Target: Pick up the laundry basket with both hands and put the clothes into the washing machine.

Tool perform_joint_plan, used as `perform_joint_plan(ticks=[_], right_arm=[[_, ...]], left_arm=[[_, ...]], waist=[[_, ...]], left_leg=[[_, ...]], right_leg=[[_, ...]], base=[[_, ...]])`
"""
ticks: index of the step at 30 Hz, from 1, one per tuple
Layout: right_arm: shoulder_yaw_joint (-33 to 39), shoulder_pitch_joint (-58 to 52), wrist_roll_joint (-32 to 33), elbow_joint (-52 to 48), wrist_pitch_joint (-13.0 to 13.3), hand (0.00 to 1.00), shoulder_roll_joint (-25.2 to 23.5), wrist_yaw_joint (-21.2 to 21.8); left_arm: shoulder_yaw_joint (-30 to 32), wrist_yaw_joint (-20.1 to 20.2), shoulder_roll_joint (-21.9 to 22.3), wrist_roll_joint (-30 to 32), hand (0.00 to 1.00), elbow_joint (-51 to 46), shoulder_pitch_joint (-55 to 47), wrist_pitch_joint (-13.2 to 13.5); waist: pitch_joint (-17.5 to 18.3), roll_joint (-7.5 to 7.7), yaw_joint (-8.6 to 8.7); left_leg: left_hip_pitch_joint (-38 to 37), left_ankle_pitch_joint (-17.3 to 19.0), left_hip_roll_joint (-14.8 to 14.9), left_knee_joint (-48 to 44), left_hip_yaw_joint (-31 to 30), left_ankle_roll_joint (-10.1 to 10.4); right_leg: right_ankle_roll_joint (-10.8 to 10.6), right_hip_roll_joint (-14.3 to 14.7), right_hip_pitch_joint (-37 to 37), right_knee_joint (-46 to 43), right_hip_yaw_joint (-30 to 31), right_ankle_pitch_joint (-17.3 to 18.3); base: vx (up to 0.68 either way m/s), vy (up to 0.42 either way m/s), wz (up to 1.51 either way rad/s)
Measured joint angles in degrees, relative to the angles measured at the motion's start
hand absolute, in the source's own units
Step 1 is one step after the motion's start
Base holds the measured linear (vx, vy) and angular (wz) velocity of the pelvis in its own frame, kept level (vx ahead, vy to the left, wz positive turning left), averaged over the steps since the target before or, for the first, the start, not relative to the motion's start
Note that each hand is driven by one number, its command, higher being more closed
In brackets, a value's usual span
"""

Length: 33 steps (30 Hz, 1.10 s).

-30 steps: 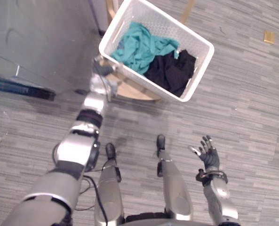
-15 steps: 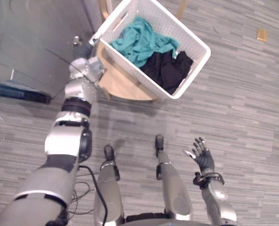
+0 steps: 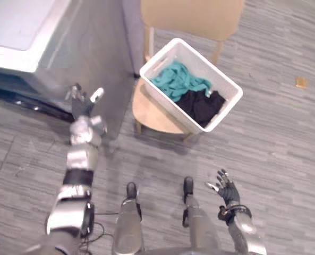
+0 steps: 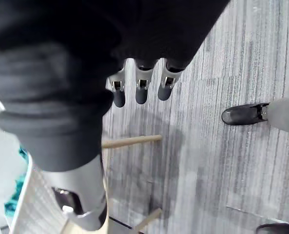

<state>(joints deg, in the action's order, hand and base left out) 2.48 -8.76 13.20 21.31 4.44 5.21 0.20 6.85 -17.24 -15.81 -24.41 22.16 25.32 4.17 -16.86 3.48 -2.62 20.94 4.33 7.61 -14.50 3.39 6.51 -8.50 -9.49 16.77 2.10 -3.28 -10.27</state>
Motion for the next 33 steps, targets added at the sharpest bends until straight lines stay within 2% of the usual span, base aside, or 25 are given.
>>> perform_joint_plan(ticks=[2,3,6,8,14,17,19,24,26,28,31,33], right_arm=[[0.06,3.05,-0.6,3.64,-0.03,0.0,0.75,-0.08],[0.24,5.06,-1.16,5.97,-0.1,0.0,1.13,-0.17],[3.99,12.43,-1.92,14.17,-0.43,0.0,3.4,-1.4],[5.38,14.3,-1.75,16.2,-0.53,0.0,5.1,-2.35],[10.22,21.64,0.94,25.18,-0.73,0.0,12.82,-3.92],[11.0,26.68,0.94,30.52,-1.27,0.0,18.26,-3.89],[11.04,30.23,0.93,34.07,-1.71,0.0,20.9,-3.89],[11.02,39.89,1.5,40.39,-3.19,0.0,25.57,-3.62],[10.99,43.64,2.54,43.36,-3.83,0.0,28.72,-3.21],[10.94,45.64,2.56,44.77,-3.95,0.0,30.45,-2.53],[10.49,47.0,2.65,45.83,-5.33,0.0,32.65,0.87],[9.74,47.37,2.61,47.43,-6.99,0.0,33.73,5.05]], left_arm=[[-0.59,-0.28,2.63,0.82,0.0,-2.09,-4.75,0.18],[-1.47,-0.24,3.67,1.78,0.0,-2.18,-6.89,0.18],[-5.27,0.86,5.81,4.14,0.0,-3.07,-11.41,0.14],[-5.74,1.14,6.16,5.12,0.0,-5.47,-13.28,0.15],[-6.93,3.71,6.02,5.38,0.0,-8.8,-19.94,0.21],[-8.4,5.15,6.01,5.28,0.0,-10.89,-21.53,0.11],[-8.76,6.13,6.0,4.82,0.0,-13.19,-22.45,0.12],[-8.94,7.73,5.94,3.56,0.0,-17.08,-26.67,0.11],[-8.95,8.6,5.92,3.48,0.0,-18.87,-28.22,0.11],[-8.86,8.68,5.88,3.01,0.0,-19.96,-28.84,0.11],[-8.49,9.68,5.88,2.4,0.0,-20.2,-28.82,0.04],[-8.42,9.97,5.89,2.43,0.0,-21.69,-28.85,-0.26]], waist=[[0.22,-0.54,-0.52],[0.25,-0.67,-1.34],[0.07,-1.56,-2.7],[0.01,-1.79,-2.92],[-1.39,-4.19,-3.35],[-3.59,-5.63,-4.26],[-4.81,-6.07,-4.51],[-6.02,-6.56,-4.93],[-6.43,-6.57,-5.97],[-6.72,-6.34,-6.28],[-6.99,-5.87,-6.98],[-7.38,-5.2,-7.63]], left_leg=[[0.37,-0.8,-0.71,0.66,-1.19,-0.25],[0.42,-0.96,-0.91,0.72,-1.76,-0.27],[1.4,-2.26,-2.09,1.33,-4.8,-0.6],[1.45,-3.34,-2.79,2.76,-5.89,-0.6],[1.68,-5.19,-4.55,5.63,-7.71,-0.97],[2.45,-5.88,-4.7,5.51,-7.89,-1.14],[2.57,-6.55,-4.64,5.67,-8.11,-1.33],[3.33,-6.66,-4.5,5.93,-7.99,-1.28],[3.32,-6.72,-4.37,6.4,-7.81,-1.19],[3.33,-6.74,-4.2,6.6,-7.81,-1.16],[3.43,-6.77,-3.72,7.03,-7.76,-1.08],[3.6,-7.02,-3.32,7.82,-7.78,-0.75]], right_leg=[[-0.08,-0.53,-0.38,0.0,-1.58,0.15],[-0.12,-0.67,-0.6,-0.04,-2.0,0.21],[-0.3,-1.54,-0.91,-1.56,-4.95,1.26],[-0.54,-2.26,-0.55,-2.77,-6.14,2.17],[-1.27,-4.04,0.59,-5.33,-7.6,3.89],[-1.18,-4.27,1.62,-6.47,-7.67,3.99],[-1.13,-4.27,2.0,-7.17,-7.95,3.97],[-0.95,-4.25,3.31,-7.99,-7.84,4.21],[-0.89,-4.18,3.58,-7.94,-7.77,4.25],[-0.75,-4.04,3.59,-7.87,-7.85,4.34],[-0.53,-3.6,3.75,-7.66,-7.9,4.48],[-0.43,-3.17,4.32,-7.62,-7.96,4.54]], base=[[-0.02,0.03,0.45],[-0.03,0.028,0.38],[-0.06,0.032,0.48],[-0.07,0.028,0.52],[-0.03,0.029,0.24],[-0.01,0.007,0.03],[0.01,-0.017,0.07],[0.01,-0.011,0.01],[0.03,-0.035,-0.02],[0.01,-0.017,0.0],[0.04,-0.05,-0.02],[0.04,-0.058,-0.03]])
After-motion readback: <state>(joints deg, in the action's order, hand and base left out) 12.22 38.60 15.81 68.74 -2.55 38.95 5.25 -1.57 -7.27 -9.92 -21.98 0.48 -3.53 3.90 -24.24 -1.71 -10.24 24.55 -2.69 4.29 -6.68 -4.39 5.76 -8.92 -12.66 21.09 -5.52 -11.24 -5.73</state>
